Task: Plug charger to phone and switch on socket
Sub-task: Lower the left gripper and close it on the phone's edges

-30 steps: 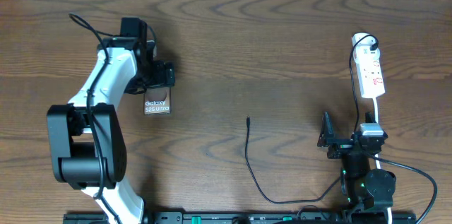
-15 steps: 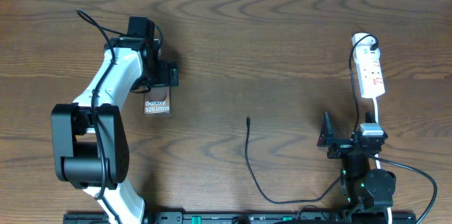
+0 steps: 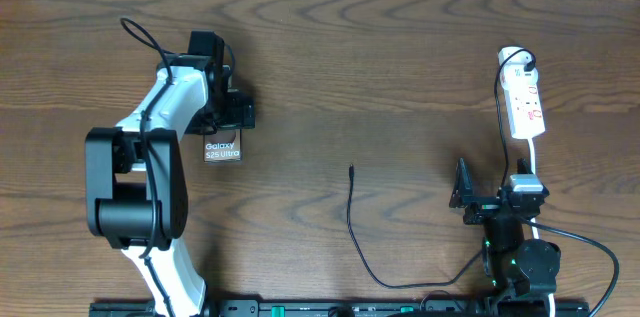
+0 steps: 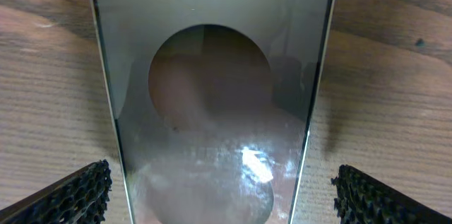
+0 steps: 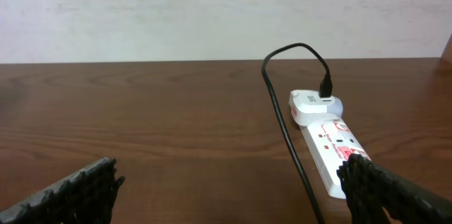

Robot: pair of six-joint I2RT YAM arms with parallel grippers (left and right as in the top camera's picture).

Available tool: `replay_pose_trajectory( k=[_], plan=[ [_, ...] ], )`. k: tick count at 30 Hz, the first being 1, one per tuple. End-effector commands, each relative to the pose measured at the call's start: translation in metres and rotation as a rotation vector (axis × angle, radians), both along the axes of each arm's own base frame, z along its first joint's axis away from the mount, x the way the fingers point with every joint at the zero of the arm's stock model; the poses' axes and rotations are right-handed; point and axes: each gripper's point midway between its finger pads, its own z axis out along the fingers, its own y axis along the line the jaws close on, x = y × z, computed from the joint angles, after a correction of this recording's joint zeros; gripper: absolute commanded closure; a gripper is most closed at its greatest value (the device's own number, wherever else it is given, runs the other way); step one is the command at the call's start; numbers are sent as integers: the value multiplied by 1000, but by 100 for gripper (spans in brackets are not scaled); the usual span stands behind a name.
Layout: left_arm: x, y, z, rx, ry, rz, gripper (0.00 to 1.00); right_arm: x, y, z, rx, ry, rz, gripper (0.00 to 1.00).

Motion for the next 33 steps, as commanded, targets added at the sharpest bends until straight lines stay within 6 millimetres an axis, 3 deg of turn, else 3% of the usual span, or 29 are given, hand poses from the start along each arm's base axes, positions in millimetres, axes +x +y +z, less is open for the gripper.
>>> replay_pose_trajectory(
  k=[1,24,33],
  plan=[
    [4,5,0,19,-9,14,1,0,-3,0,7,0,-12,1],
    [7,7,0,33,-20,15,1,0,-3,0,7,0,-12,1],
    [3,7,-12,34,11,15,1,0,-3,0,6,0,-12,1]
  ],
)
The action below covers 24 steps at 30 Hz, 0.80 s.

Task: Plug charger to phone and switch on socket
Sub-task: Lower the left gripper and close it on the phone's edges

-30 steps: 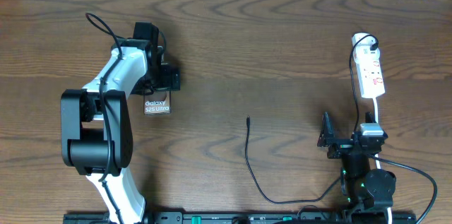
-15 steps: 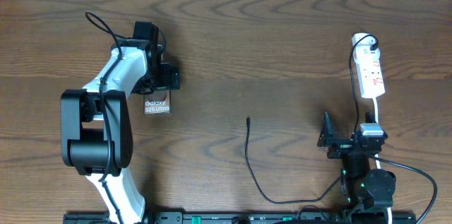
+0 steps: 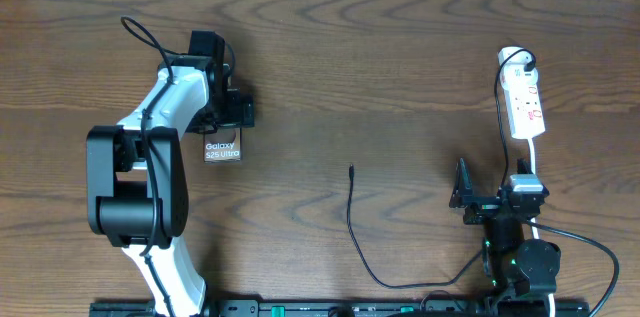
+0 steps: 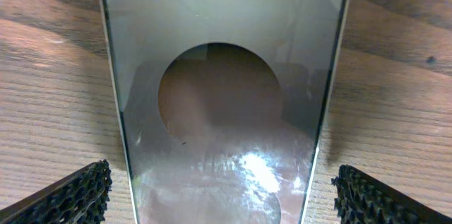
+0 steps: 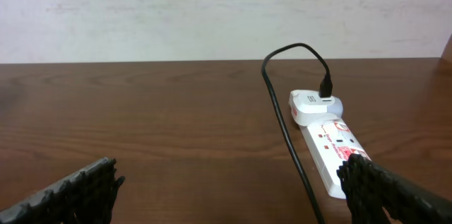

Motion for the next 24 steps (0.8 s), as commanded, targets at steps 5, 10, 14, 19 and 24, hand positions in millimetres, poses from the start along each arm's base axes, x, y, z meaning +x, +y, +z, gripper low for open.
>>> replay_pose_trajectory(
  k=[5,10,14,19,24],
  plan=[
    [0,3,-8,13,19,13,1,0,-3,0,6,0,-12,1],
    [0,3,-8,13,18,13,1,0,-3,0,7,0,-12,1],
    [0,3,-8,13,19,13,1,0,-3,0,6,0,-12,1],
    [0,2,-8,7,20,12,1,0,-3,0,7,0,-11,1],
    [-1,-3,-8,-21,24,10,1,0,-3,0,6,0,-11,1]
  ],
)
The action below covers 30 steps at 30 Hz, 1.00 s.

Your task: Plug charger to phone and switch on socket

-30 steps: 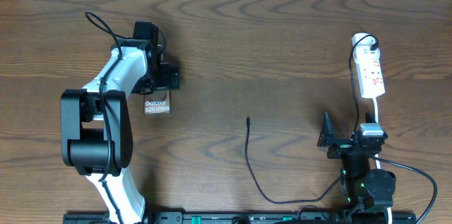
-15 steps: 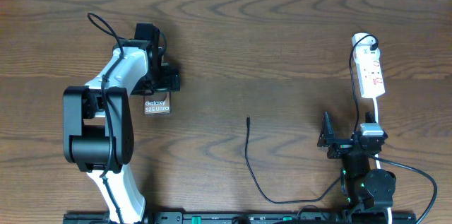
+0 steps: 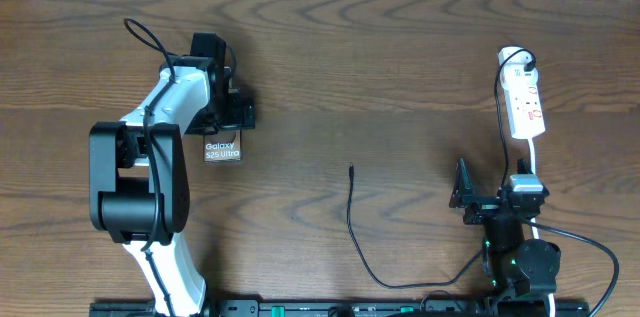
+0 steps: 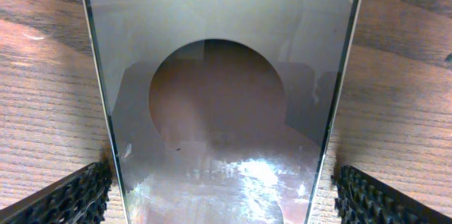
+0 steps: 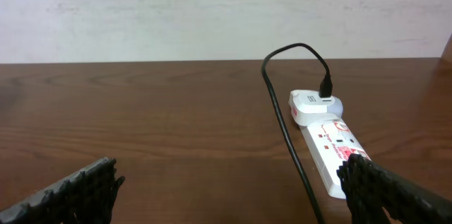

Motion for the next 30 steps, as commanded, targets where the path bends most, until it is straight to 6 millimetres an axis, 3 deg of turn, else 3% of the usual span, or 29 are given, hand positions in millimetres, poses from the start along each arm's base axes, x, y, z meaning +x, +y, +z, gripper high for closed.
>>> replay_pose_trajectory(
  k=[1,30],
  plan=[
    [1,-1,-2,-14,8,11,1,0,-3,0,6,0,-12,1],
    [-6,1,-6,-4,25,11,1,0,-3,0,6,0,-12,1]
  ],
)
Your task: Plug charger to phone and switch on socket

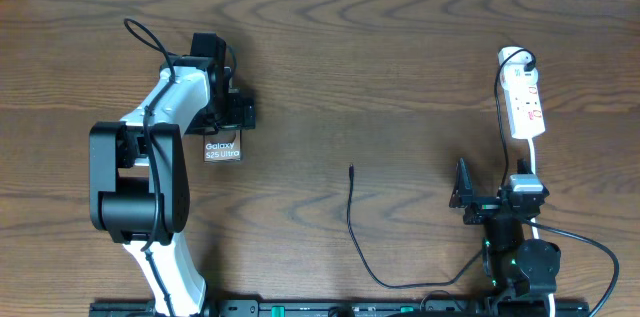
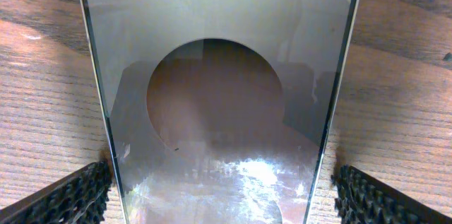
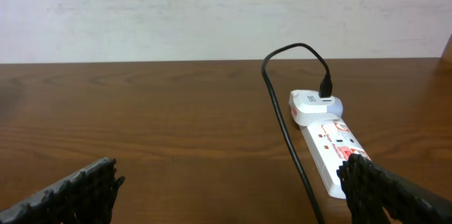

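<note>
The phone (image 1: 222,149), labelled Galaxy S25 Ultra, lies flat on the table at the left. In the left wrist view its glossy face (image 2: 215,97) fills the span between the pads. My left gripper (image 1: 226,120) is open and straddles the phone's far end, with its left pad (image 2: 74,196) close against the edge. The black charger cable (image 1: 352,227) lies mid-table, its free plug (image 1: 351,169) pointing away. It runs to the adapter (image 3: 314,104) in the white power strip (image 1: 526,105). My right gripper (image 3: 226,196) stands open and holds nothing, near the strip.
Bare wooden table (image 1: 400,57) lies between the phone and the cable plug. The cable loops along the front edge toward the right arm's base (image 1: 520,257). A pale wall (image 3: 212,12) rises behind the table's far edge.
At the oldest moment my left gripper was open over the phone, with table showing between its edges and the pads. By 1.0 s ago the phone looked larger and filled that span, the gripper nearer to it. The right arm, cable and power strip kept still.
</note>
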Robot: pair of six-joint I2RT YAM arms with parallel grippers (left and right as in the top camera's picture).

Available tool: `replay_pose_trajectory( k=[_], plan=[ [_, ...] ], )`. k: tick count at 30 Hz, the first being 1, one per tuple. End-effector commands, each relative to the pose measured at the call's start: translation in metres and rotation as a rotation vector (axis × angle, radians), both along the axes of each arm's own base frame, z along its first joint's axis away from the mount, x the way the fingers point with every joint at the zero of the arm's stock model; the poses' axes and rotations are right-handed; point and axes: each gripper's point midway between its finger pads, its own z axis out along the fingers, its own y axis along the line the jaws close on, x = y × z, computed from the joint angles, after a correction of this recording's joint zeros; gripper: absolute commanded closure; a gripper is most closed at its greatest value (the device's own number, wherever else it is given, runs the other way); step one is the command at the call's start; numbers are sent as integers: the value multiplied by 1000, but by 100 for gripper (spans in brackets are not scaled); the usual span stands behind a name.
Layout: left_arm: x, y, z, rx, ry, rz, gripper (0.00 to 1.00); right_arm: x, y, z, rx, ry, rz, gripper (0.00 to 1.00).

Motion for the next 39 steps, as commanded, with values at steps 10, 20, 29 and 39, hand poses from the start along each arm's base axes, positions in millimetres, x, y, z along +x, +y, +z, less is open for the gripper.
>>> replay_pose_trajectory(
  k=[10,20,29,39],
  plan=[
    [-11,1,-10,-4,40,11,1,0,-3,0,7,0,-12,1],
    [-16,1,-16,-3,46,11,1,0,-3,0,6,0,-11,1],
    [-16,1,-16,-3,46,11,0,0,-3,0,6,0,-12,1],
    [-16,1,-16,-3,46,11,1,0,-3,0,6,0,-12,1]
  ],
)
